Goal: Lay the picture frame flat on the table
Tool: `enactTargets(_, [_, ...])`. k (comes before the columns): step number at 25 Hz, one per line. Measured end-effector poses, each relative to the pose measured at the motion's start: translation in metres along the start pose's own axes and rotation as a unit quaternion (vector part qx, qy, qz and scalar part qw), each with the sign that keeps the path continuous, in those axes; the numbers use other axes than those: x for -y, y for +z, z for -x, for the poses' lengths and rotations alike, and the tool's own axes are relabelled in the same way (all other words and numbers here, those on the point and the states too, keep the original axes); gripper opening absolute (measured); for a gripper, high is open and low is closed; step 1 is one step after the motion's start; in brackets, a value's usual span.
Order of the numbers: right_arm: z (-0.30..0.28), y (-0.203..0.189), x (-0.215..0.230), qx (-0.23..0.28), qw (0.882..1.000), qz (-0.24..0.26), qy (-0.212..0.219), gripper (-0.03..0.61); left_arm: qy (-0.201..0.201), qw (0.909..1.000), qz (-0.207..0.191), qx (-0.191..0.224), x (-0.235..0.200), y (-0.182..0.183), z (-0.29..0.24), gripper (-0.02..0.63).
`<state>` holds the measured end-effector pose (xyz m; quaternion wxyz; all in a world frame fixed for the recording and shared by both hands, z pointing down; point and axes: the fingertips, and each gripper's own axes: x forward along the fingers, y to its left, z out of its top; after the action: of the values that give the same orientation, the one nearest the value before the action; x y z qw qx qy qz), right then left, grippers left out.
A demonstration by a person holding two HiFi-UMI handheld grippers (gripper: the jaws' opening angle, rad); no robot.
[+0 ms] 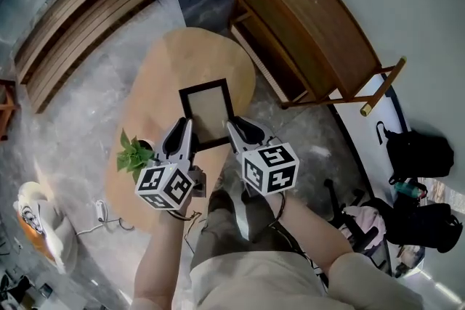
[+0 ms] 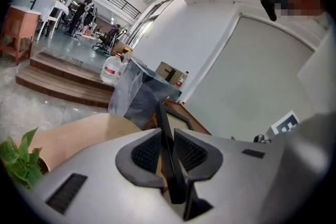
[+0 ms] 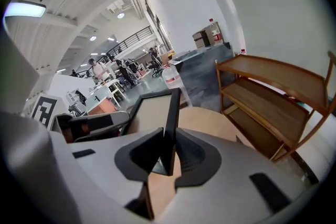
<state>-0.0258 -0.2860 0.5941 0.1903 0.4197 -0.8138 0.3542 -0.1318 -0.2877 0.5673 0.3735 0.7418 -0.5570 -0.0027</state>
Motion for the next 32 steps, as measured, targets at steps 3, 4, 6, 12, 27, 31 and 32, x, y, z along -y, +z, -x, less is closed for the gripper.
enactTargets(3, [-0.022,-0.030,0.013,-0.021,1.000,-0.014,-0.007,0.055,0.006,0.9997,0.013,-0.018,-0.022,-0.028,-0.014,0.071])
enactTargets(4, [-0.029,-0.040,0.017,-0.027,0.999,-0.019,-0.009,0.055,0.007,0.9996,0.015,-0.024,-0.029,-0.036,-0.018,0.071])
enactTargets(6, [-0.042,-0.058,0.024,-0.038,0.999,-0.028,-0.012,0.055,0.008,0.9992,0.016,-0.036,-0.043,-0.052,-0.028,0.071])
enactTargets(12, [-0.078,-0.109,0.049,-0.072,0.996,-0.059,-0.017,0.055,0.018,0.9960,0.045,-0.075,-0.085,-0.109,-0.051,0.071])
enactTargets(27, [-0.148,-0.236,0.094,-0.172,0.982,-0.071,-0.020,0.057,0.065,0.9804,0.083,-0.166,-0.170,-0.246,-0.081,0.071])
enactTargets(31, [-0.160,-0.255,0.101,-0.189,0.979,-0.068,-0.022,0.057,0.082,0.9774,0.093,-0.172,-0.185,-0.267,-0.089,0.071])
enactTargets(32, [-0.163,-0.260,0.102,-0.193,0.979,-0.066,-0.023,0.057,0.084,0.9770,0.089,-0.175,-0.187,-0.271,-0.090,0.072])
